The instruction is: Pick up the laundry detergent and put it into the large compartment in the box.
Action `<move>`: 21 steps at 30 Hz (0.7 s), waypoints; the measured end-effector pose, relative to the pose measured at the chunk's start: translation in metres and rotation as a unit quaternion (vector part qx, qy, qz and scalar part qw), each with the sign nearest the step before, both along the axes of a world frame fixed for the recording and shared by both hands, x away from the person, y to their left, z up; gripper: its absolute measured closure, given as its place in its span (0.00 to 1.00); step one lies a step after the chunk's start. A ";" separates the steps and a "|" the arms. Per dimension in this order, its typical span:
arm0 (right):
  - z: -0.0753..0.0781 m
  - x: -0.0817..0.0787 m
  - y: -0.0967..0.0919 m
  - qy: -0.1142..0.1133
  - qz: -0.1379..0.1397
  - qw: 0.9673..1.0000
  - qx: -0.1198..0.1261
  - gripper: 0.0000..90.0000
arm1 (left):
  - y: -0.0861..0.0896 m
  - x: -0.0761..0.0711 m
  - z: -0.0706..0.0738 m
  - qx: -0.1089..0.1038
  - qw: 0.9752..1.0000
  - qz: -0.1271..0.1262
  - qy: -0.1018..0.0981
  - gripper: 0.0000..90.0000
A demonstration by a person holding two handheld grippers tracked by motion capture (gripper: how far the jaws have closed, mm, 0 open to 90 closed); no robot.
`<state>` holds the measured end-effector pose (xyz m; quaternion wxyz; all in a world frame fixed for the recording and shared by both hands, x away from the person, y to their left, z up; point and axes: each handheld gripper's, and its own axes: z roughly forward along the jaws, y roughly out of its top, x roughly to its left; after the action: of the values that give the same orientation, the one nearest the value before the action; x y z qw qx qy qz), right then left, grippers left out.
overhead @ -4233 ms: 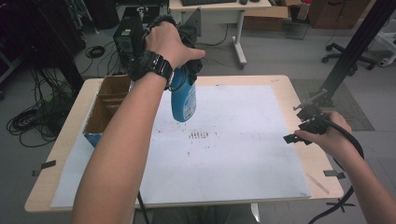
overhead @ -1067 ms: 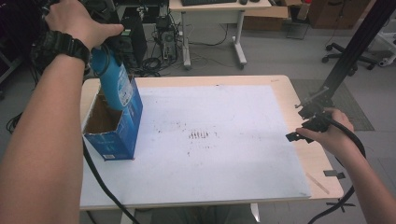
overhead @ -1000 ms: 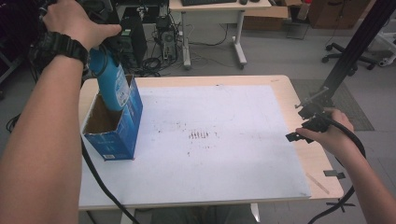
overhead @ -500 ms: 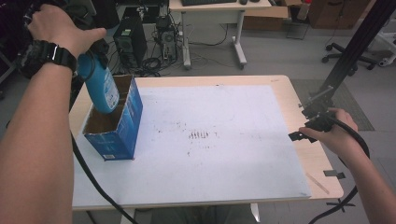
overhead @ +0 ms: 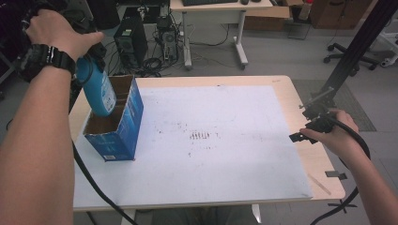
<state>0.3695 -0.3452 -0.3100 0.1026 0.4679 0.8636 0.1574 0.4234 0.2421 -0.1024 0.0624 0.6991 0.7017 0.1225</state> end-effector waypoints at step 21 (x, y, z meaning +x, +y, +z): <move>-0.002 0.000 0.000 0.004 -0.002 1.000 -0.004 0.21 | 0.011 0.004 -0.034 -0.009 1.000 0.006 0.021 0.42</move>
<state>0.3690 -0.3455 -0.3122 0.1014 0.4697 0.8637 0.1524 0.4276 0.2528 -0.1368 0.0528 0.6967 0.7082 0.1016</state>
